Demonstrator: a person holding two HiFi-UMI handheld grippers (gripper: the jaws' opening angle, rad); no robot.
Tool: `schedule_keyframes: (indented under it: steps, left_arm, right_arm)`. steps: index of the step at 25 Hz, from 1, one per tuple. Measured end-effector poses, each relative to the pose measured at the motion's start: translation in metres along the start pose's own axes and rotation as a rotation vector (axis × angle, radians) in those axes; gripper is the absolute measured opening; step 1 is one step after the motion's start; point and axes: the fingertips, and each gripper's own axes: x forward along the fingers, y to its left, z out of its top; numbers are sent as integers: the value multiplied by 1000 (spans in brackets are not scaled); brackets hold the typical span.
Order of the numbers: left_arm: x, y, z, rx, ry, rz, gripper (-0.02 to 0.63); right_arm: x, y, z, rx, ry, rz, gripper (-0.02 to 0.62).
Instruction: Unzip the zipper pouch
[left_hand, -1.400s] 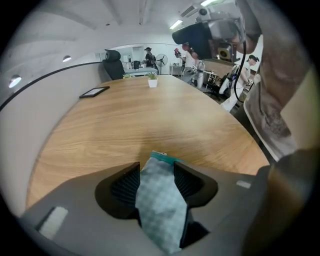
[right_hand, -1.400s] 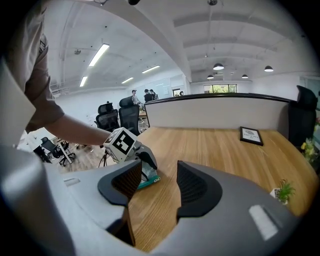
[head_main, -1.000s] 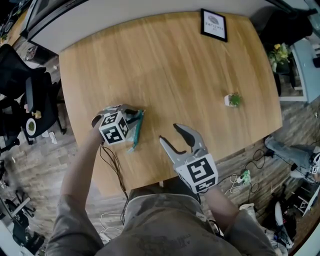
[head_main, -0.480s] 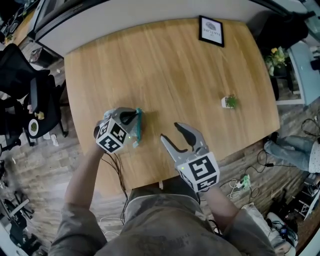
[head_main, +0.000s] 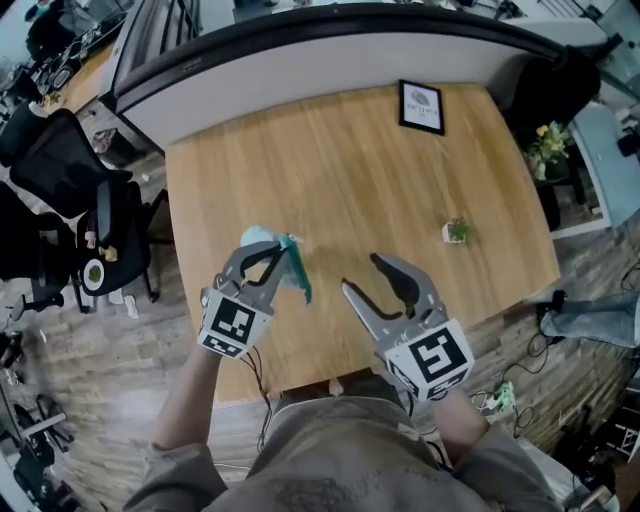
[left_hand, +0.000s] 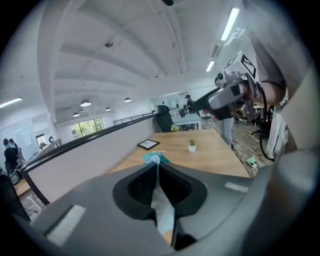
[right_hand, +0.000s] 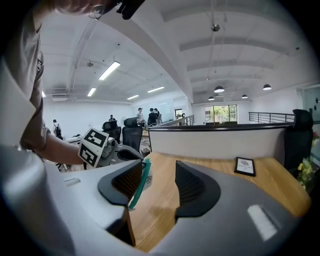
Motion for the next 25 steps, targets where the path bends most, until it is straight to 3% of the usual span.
schedule_keyframes:
  steps: [5, 9, 15, 25]
  left_arm:
    - [-31, 4, 50, -7, -82, 85, 17]
    - [-58, 7, 85, -10, -145, 128, 17]
    - [-99, 13, 132, -137, -248, 208, 18]
    - [-146, -3, 146, -156, -299, 260, 18]
  right_arm:
    - [-22, 10, 54, 17, -108, 53, 221]
    - [-37, 16, 86, -59, -160, 38, 221]
    - [-49, 28, 117, -141, -200, 50, 220]
    - [-56, 65, 131, -195, -222, 150, 219]
